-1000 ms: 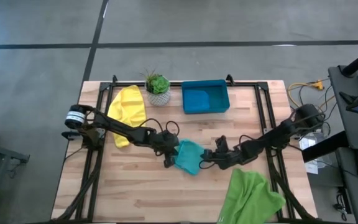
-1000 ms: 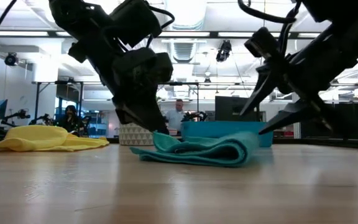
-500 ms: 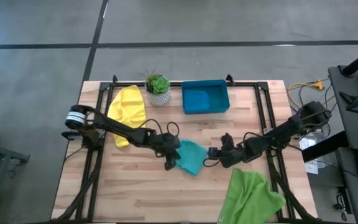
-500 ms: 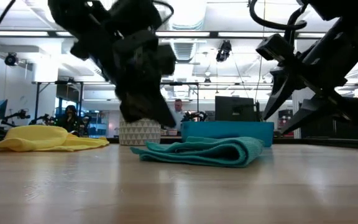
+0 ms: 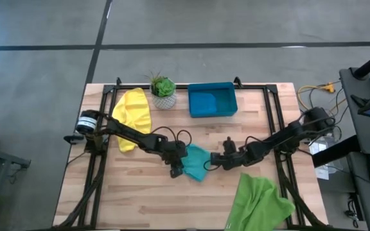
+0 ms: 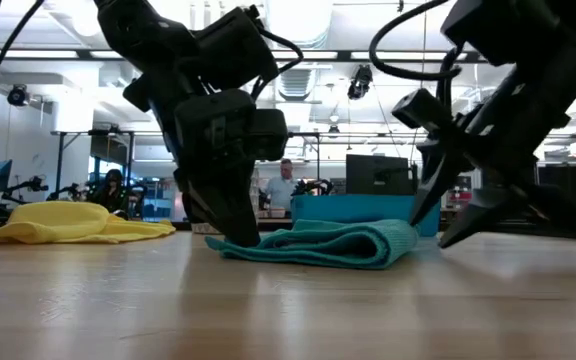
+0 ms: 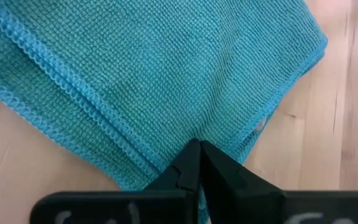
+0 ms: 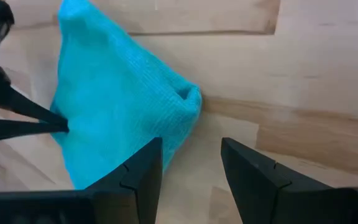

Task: Fold microfiber towels
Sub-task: Fold the light blue microfiber towel on top of the dark blue microfiber towel into the dark blue bin

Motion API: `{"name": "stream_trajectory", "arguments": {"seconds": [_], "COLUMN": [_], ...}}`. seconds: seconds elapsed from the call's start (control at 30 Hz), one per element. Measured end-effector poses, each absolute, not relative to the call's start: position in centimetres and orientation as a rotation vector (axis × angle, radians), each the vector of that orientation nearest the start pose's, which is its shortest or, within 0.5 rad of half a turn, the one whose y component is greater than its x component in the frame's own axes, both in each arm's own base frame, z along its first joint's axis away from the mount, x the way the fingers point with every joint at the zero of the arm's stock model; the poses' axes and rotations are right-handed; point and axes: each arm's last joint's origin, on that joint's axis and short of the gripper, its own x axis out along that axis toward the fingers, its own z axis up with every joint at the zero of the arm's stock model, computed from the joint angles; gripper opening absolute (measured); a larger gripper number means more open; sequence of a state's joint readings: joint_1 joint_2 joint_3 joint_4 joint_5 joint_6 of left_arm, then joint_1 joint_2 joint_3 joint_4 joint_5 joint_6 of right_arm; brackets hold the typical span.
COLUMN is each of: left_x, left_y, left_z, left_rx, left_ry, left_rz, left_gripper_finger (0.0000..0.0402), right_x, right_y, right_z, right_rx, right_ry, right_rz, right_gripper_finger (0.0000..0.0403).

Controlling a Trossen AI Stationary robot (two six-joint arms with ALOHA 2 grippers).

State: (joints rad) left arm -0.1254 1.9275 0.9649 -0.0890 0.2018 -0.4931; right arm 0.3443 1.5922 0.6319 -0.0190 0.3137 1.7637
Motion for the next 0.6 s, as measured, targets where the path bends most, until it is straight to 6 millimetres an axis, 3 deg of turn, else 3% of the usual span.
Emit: {"name": "stream_trajectory", "arguments": {"seconds": [0.2, 0.6], "left_x": [34.6, 34.7], "left_y": [-5.0, -5.1], "left_z": [9.7, 9.7], "left_rx": [-0.513, -0.521], "left_ry": [1.120, 1.120], "left_rz": [-0.031, -0.046], "left_gripper_finger": [0.0000, 0.0000], "right_x": [26.0, 25.6], "right_y": [8.2, 7.7], "right_z": [11.4, 10.7], "right_rx": [1.339, 1.436], "right_ry": [0.626, 0.477], "right_rz": [-0.781, -0.763], "right_gripper_finger": [0.0171, 0.0241]}}
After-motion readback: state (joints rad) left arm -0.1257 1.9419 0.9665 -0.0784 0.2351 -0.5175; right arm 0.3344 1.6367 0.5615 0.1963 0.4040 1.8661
